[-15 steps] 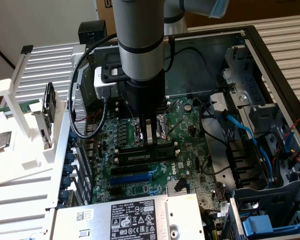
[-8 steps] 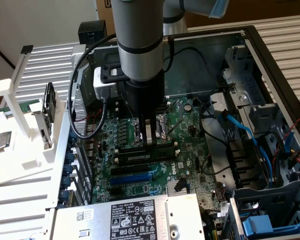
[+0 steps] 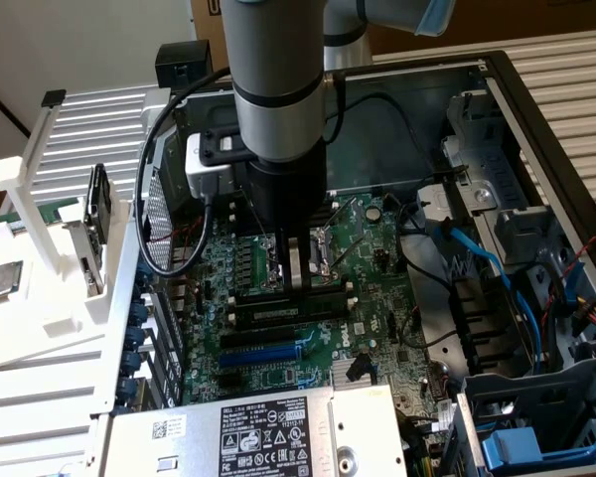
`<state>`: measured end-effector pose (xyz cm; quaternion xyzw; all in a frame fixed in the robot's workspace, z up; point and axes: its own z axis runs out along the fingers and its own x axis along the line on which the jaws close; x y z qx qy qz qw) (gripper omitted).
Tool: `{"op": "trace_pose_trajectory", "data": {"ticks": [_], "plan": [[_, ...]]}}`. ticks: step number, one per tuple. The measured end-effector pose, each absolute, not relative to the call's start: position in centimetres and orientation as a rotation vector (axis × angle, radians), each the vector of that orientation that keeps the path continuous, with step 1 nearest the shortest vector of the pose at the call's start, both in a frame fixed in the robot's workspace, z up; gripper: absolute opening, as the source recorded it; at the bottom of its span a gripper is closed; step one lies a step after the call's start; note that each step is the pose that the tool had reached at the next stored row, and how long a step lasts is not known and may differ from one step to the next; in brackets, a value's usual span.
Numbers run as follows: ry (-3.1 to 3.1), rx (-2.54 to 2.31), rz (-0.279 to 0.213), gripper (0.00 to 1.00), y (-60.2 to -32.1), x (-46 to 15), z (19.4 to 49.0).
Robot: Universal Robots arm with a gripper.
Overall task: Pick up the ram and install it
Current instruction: 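Press down the ram until it locks into place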
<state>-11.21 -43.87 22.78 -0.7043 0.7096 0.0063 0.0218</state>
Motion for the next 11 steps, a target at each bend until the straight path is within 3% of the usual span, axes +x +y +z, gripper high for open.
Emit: {"op": "trace_pose_trajectory", "data": {"ticks": [11], "plan": [[2.198,-2.182,0.019,0.1,-43.87,-11.23,22.73]]}}
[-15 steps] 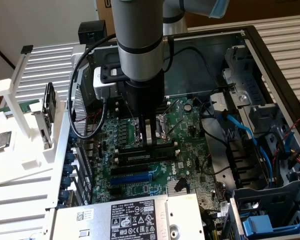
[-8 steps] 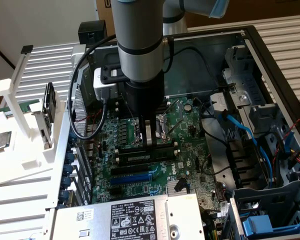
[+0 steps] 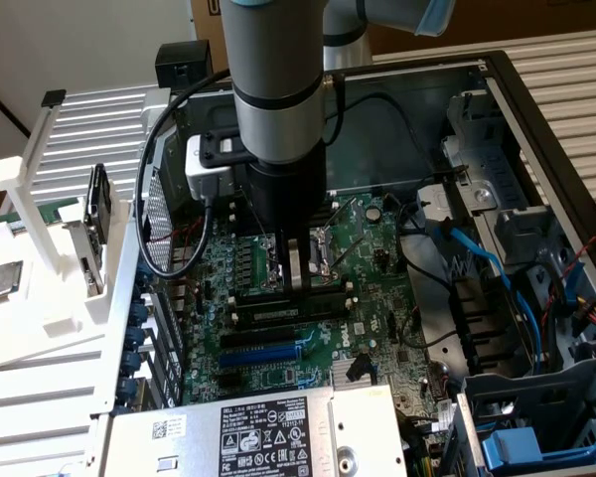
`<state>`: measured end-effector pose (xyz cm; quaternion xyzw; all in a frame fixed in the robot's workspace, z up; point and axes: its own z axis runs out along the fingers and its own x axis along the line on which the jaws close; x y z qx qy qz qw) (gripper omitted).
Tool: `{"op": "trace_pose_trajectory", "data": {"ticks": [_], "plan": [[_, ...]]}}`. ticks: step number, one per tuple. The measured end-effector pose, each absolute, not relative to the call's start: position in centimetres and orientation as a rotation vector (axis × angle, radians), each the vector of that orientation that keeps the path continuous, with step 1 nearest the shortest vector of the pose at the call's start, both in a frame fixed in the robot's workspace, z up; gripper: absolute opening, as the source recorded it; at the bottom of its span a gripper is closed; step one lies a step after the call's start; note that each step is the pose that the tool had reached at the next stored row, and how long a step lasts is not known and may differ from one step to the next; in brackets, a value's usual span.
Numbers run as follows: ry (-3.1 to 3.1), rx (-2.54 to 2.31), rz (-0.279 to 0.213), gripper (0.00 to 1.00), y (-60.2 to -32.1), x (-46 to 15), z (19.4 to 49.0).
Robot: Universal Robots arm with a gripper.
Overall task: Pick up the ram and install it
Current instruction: 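Press down the ram until it locks into place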
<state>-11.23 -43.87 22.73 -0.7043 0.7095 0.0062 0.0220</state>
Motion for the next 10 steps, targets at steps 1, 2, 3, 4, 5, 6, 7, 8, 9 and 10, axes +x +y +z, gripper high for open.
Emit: {"op": "trace_pose_trajectory", "data": {"ticks": [1,2,3,4,5,6,7,8,9,10], "plan": [[2.198,-2.182,0.019,0.1,-43.9,-11.2,22.8],[2.198,-2.181,0.02,0.1,-43.9,-11.2,22.9],[2.198,-2.181,0.02,0.1,-43.9,-11.2,23.1],[2.199,-2.182,0.019,0.1,-43.9,-11.3,23.3],[2.199,-2.182,0.019,0.1,-43.9,-11.2,23.6],[2.199,-2.182,0.019,0.1,-43.9,-11.2,24.1],[2.199,-2.182,0.019,0.1,-43.9,-11.2,24.4],[2.199,-2.182,0.019,0.1,-43.9,-11.2,24.7],[2.199,-2.182,0.019,0.1,-43.9,-11.2,25.2],[2.199,-2.182,0.019,0.1,-43.8,-11.2,25.5]]}}
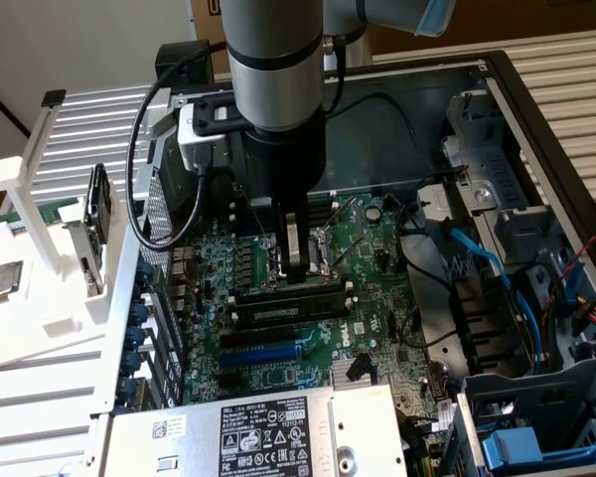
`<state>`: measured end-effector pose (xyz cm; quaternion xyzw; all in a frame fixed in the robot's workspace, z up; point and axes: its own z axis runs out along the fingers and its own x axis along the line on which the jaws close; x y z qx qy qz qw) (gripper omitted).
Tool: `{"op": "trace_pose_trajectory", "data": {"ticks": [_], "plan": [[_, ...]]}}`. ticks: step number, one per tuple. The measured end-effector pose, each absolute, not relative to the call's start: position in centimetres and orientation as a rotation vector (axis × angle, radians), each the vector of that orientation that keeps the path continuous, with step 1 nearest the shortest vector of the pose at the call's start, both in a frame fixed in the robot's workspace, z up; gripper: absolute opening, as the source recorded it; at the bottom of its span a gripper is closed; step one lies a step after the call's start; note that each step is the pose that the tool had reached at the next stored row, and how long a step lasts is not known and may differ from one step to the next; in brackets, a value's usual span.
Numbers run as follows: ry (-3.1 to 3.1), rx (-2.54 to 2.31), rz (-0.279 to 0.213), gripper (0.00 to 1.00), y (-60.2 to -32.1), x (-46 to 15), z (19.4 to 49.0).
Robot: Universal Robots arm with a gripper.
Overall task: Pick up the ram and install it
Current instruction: 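Press down the ram until it locks into place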
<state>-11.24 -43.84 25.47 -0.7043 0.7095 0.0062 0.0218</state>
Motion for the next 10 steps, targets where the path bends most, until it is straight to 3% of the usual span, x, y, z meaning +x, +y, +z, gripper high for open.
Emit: {"op": "trace_pose_trajectory", "data": {"ticks": [10], "plan": [[2.199,-2.182,0.019,0.1,-43.84,-11.25,25.52]]}}
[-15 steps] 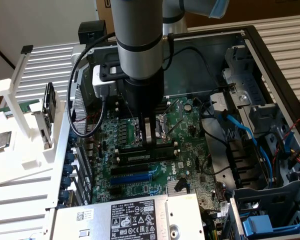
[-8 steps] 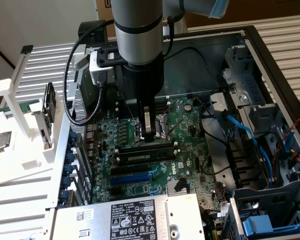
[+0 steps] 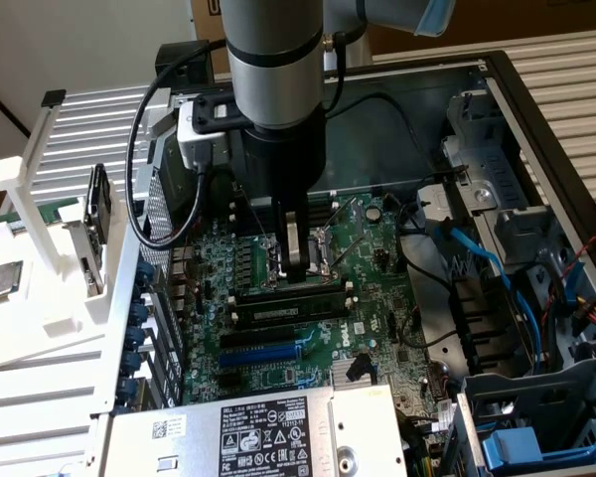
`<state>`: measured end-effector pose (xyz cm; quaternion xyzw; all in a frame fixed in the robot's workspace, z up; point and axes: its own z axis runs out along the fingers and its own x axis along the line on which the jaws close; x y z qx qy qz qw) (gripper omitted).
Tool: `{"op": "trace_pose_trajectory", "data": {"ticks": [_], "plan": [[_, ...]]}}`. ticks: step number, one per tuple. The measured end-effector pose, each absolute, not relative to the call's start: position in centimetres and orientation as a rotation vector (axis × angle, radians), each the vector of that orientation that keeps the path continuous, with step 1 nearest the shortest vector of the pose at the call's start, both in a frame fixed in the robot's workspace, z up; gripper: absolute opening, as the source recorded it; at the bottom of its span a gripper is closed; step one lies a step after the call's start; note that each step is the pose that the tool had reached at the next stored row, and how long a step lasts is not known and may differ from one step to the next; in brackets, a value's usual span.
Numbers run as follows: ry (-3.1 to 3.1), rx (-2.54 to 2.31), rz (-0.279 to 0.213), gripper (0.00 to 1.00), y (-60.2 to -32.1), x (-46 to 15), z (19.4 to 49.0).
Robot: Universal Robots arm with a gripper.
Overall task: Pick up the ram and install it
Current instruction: 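Press down the ram until it locks into place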
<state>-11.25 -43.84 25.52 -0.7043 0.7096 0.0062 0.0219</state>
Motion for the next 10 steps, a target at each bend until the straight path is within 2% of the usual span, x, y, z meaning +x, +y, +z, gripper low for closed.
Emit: {"op": "trace_pose_trajectory", "data": {"ticks": [10], "plan": [[2.33,-2.04,0.015,0.1,-43.84,-11.25,25.51]]}}
